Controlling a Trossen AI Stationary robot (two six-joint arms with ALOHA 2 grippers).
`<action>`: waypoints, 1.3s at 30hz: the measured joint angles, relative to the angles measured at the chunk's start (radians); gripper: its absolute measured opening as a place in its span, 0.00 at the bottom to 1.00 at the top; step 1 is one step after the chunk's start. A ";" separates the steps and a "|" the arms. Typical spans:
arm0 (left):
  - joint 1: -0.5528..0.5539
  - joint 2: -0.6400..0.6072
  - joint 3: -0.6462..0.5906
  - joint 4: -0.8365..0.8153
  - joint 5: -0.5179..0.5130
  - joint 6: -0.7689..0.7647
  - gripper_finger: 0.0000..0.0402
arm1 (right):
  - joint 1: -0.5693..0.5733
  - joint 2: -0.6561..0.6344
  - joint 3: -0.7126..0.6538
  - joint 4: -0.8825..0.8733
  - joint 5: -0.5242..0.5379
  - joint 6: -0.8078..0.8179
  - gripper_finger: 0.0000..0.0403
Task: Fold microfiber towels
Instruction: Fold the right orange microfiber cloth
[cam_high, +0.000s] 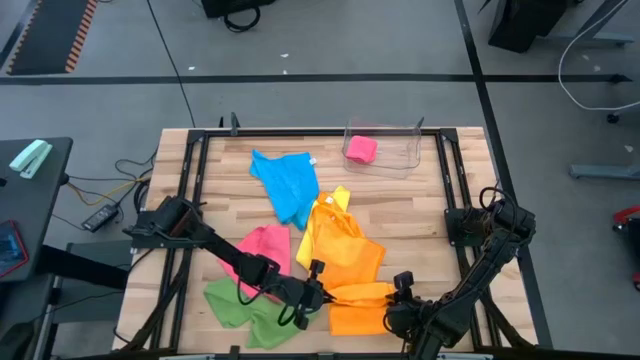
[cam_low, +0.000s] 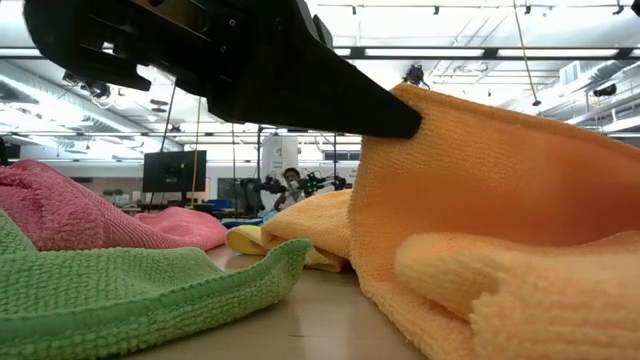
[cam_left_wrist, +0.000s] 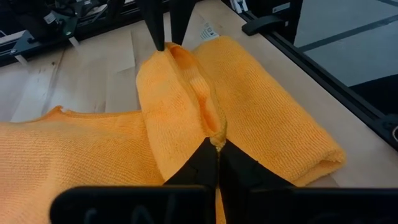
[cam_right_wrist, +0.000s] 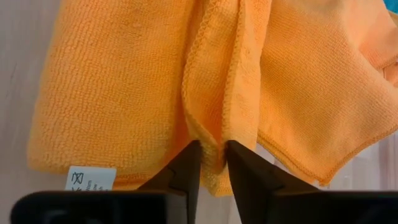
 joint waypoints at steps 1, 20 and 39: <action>0.000 0.000 0.000 0.000 0.000 0.000 0.03 | 0.000 0.000 0.000 0.000 0.000 0.000 0.21; -0.002 0.000 0.000 0.011 0.000 0.002 0.04 | -0.013 0.000 0.063 -0.044 0.000 0.049 0.10; -0.021 -0.045 0.000 0.064 0.078 0.051 0.05 | 0.020 -0.003 0.205 -0.142 -0.004 0.076 0.10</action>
